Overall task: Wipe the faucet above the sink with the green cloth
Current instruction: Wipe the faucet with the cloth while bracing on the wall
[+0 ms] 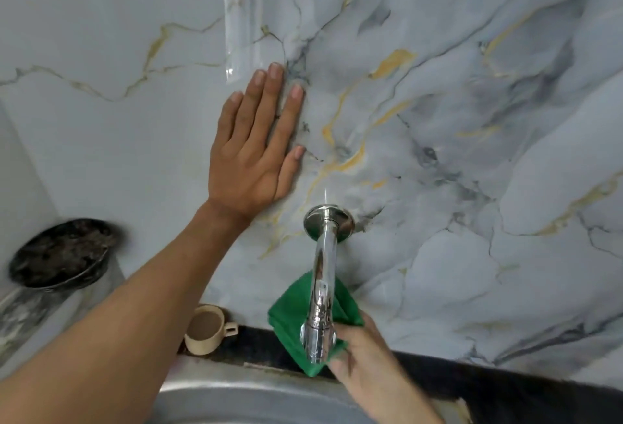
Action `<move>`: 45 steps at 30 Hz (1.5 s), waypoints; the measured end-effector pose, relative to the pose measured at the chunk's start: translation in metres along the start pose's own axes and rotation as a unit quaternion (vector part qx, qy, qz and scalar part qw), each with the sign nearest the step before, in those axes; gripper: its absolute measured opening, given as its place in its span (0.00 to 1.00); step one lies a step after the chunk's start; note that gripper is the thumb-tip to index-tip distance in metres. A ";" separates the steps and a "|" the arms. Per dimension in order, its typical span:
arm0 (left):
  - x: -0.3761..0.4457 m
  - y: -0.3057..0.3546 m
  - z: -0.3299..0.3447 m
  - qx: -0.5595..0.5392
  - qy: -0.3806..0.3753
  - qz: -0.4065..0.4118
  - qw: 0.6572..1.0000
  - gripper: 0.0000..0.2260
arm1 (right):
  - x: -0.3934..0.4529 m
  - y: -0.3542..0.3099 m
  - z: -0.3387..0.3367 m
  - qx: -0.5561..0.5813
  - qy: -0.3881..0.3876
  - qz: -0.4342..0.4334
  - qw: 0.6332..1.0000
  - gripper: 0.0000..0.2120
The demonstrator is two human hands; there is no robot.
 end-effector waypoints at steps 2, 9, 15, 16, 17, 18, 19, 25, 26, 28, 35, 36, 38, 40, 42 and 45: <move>0.001 0.000 0.000 0.000 0.006 0.007 1.000 0.28 | 0.009 0.012 0.022 0.099 -0.044 0.043 0.993 0.25; 0.001 0.001 -0.002 0.013 0.017 0.017 1.000 0.29 | 0.017 -0.018 0.072 0.149 -0.130 0.038 0.979 0.12; 0.001 0.000 0.000 0.027 0.010 0.016 0.999 0.29 | 0.016 -0.014 0.059 0.118 -0.108 0.004 0.987 0.10; 0.001 0.000 0.000 0.028 0.008 0.016 0.999 0.29 | 0.015 -0.012 0.057 0.122 -0.106 0.005 0.987 0.09; 0.000 0.000 0.000 0.029 0.007 0.016 0.999 0.29 | 0.012 -0.010 0.055 0.133 -0.100 0.005 0.986 0.10; 0.000 0.000 0.000 0.029 0.007 0.017 0.999 0.29 | 0.010 -0.008 0.051 0.156 -0.090 0.004 0.984 0.14; 0.000 0.001 0.000 0.029 0.008 0.017 0.999 0.29 | 0.007 -0.008 0.047 0.189 -0.082 -0.002 0.979 0.17; 0.001 0.001 0.000 0.016 0.010 0.012 1.000 0.28 | -0.040 -0.074 0.019 0.011 0.072 -0.399 0.914 0.22; 0.001 0.001 0.000 0.015 0.008 0.010 1.000 0.28 | -0.051 -0.088 0.032 -0.142 0.068 -0.466 0.870 0.22; 0.000 0.002 -0.001 0.016 0.007 0.008 1.000 0.28 | -0.057 -0.093 0.067 -0.456 0.038 -0.472 0.753 0.21; 0.002 0.003 -0.002 0.012 0.014 0.017 1.000 0.28 | -0.055 -0.097 0.114 -0.700 0.211 -0.429 0.531 0.38; 0.002 0.003 -0.002 0.012 0.014 0.017 1.000 0.28 | -0.051 -0.099 0.119 -0.717 0.225 -0.420 0.509 0.35; 0.003 0.003 -0.002 0.014 0.013 0.017 1.000 0.28 | -0.043 -0.092 0.125 -0.753 0.227 -0.387 0.481 0.31; 0.002 0.002 -0.001 0.019 0.010 0.016 1.000 0.28 | -0.039 -0.079 0.125 -0.766 0.212 -0.369 0.481 0.28; 0.002 0.002 -0.002 0.018 0.009 0.013 1.000 0.28 | -0.038 -0.070 0.122 -0.763 0.209 -0.369 0.487 0.27; 0.001 0.002 -0.002 0.013 0.008 0.009 1.000 0.28 | -0.042 -0.059 0.114 -0.755 0.211 -0.375 0.494 0.31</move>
Point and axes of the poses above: each hand's wrist, its own x-axis towards the middle knuckle, its own z-axis out of the palm, y = z × x, the point moved 4 cm from there along x, towards the middle knuckle, and after that the axes turned 1 degree about -x, right-handed, at the moved point
